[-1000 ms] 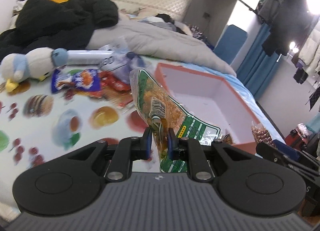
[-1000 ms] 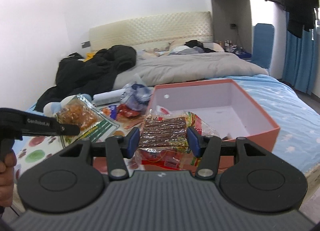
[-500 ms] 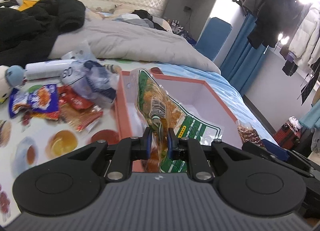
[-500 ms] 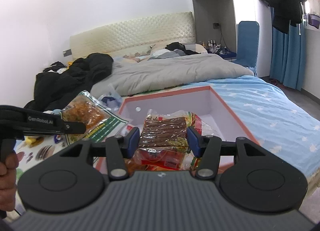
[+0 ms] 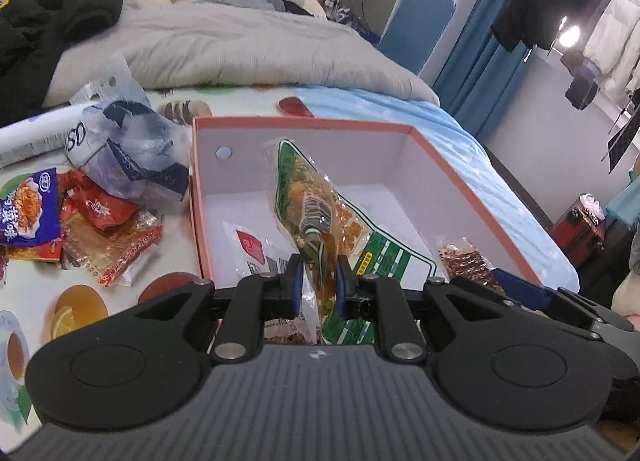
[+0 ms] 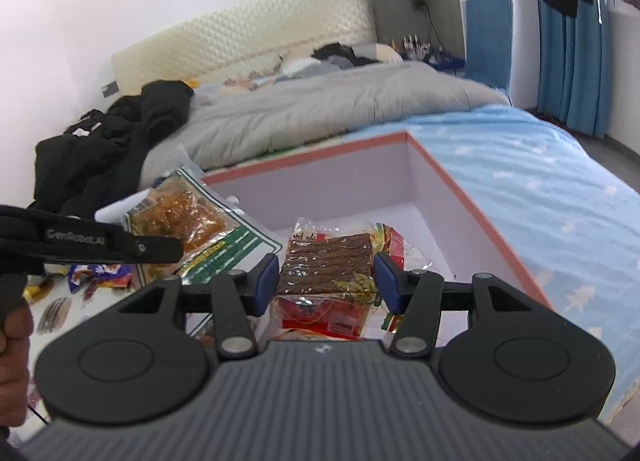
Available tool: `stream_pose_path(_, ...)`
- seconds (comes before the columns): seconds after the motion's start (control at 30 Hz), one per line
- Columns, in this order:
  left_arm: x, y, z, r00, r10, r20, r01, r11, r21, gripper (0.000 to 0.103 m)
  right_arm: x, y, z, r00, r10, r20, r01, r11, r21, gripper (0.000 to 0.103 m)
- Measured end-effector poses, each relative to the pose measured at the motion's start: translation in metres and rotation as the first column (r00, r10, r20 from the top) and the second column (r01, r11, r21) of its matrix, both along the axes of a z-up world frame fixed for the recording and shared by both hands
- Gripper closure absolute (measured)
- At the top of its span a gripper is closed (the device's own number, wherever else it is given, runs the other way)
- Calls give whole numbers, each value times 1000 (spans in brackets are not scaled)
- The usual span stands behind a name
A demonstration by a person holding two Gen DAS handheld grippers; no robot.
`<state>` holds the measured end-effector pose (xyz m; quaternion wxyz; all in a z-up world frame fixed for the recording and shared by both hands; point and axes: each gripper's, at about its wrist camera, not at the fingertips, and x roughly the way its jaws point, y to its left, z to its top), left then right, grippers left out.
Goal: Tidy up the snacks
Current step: 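Open both tools to drop the cracker and jerky packs into the pink box, then lift both tools out of the box and move back toward the snack pile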
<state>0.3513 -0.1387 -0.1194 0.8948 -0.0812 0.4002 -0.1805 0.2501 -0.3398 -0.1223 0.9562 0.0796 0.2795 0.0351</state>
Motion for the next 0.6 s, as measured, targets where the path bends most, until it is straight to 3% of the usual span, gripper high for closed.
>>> stream_pose_path(0.07, 0, 1, -3, 1000, -8, -21, 8, 1000, -2, 83, 3, 0, -5, 1000, 4, -20, -4, 1000, 5, 46)
stream_pose_path(0.17, -2, 4, -3, 1000, 18, -21, -18, 1000, 7, 56, 5, 1, -8, 999, 1, -43, -1, 1000, 2, 43)
stream_pose_path(0.2, -6, 6, -1, 1000, 18, -8, -18, 1000, 5, 54, 5, 1, -8, 999, 1, -50, -1, 1000, 3, 37)
stream_pose_path(0.27, -11, 8, 5, 1000, 13, 5, -13, 1000, 4, 54, 3, 1, -7, 998, -3, -59, 3, 1000, 6, 27)
stream_pose_path(0.6, -68, 21, 44, 996, 11, 85, -12, 1000, 10, 54, -34, 11, 20, 1000, 20, 18, -20, 1000, 22, 27)
